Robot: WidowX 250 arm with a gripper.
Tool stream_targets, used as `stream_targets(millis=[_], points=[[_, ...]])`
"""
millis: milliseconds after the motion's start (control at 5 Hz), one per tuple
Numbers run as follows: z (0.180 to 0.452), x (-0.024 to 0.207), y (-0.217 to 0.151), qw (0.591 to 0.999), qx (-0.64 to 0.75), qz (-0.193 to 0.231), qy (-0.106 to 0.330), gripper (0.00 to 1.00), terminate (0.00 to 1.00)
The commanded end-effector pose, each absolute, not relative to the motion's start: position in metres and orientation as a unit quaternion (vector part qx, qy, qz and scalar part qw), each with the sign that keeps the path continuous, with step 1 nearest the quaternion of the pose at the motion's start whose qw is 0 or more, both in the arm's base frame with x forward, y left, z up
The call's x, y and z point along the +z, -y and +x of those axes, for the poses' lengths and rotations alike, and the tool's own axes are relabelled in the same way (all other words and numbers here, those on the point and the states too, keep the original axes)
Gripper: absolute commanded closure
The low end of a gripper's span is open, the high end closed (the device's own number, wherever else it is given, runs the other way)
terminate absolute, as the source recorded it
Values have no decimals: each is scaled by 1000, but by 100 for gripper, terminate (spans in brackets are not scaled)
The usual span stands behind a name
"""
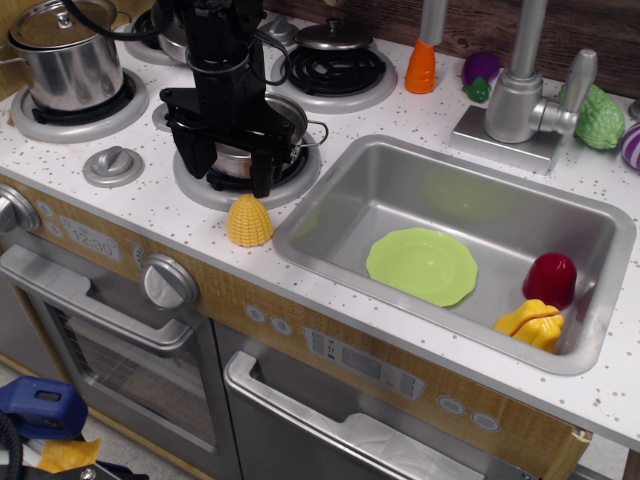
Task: Put corn in pan which is on stove
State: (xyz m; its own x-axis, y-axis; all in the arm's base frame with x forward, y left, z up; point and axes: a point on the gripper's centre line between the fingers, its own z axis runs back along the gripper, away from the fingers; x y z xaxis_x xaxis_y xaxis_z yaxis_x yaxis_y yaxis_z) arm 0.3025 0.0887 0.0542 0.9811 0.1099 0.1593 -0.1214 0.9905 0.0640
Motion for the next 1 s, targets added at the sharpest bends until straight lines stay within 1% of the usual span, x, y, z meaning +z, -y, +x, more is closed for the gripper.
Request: stream_targets(millis=[0, 400, 600, 800], points=[[303, 54, -89, 995, 58, 37, 78, 0, 0], [300, 40, -85, 992, 63, 19, 111, 0, 0], [304, 35, -83, 991, 54, 18, 118, 0, 0], [311, 30, -91, 992, 51, -1, 119, 0, 0]])
